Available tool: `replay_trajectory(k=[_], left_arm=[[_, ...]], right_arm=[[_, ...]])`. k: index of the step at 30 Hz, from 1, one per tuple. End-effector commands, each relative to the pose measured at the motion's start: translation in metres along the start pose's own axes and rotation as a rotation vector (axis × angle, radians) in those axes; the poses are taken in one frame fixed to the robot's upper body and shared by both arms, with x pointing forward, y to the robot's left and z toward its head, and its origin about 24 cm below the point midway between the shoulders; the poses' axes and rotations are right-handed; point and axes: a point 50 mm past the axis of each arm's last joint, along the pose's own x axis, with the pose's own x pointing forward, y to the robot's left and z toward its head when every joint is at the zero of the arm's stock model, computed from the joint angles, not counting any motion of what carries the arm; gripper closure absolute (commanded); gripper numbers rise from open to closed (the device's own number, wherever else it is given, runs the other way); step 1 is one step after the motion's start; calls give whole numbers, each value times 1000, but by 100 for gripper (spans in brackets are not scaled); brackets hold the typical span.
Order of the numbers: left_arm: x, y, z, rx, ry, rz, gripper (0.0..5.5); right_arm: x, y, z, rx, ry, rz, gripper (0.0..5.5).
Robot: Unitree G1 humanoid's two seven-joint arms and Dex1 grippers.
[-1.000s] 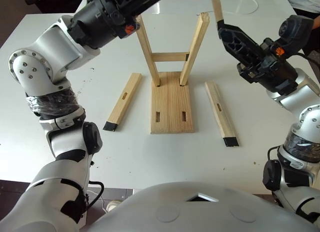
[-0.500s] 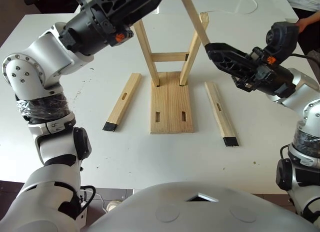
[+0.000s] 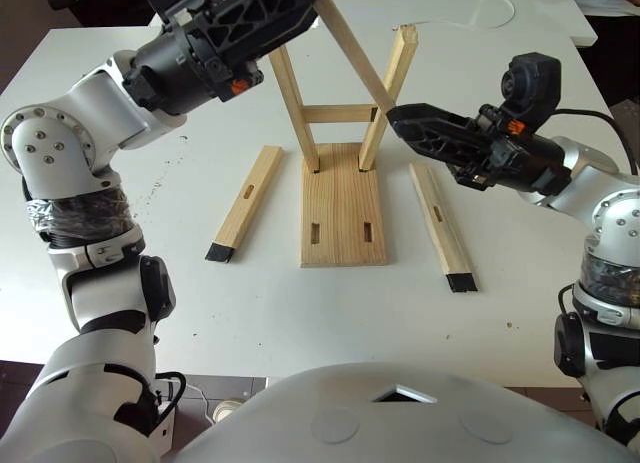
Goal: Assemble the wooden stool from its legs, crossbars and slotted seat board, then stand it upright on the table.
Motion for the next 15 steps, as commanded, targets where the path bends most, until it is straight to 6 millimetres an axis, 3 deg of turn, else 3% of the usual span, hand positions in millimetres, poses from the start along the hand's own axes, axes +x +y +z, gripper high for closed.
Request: replay_trajectory(k=[1,12,15], left_arm=[[4,1,3,34,20,-3,259],[9,3,5,83,23,-19,411],[9,4,4,118,32,-7,419]], right_arm=[[3,1,0,5,25,12,414],[-3,-6,-7,18,71,-36,414],[-5,-8,-3,3,51,-54,414]])
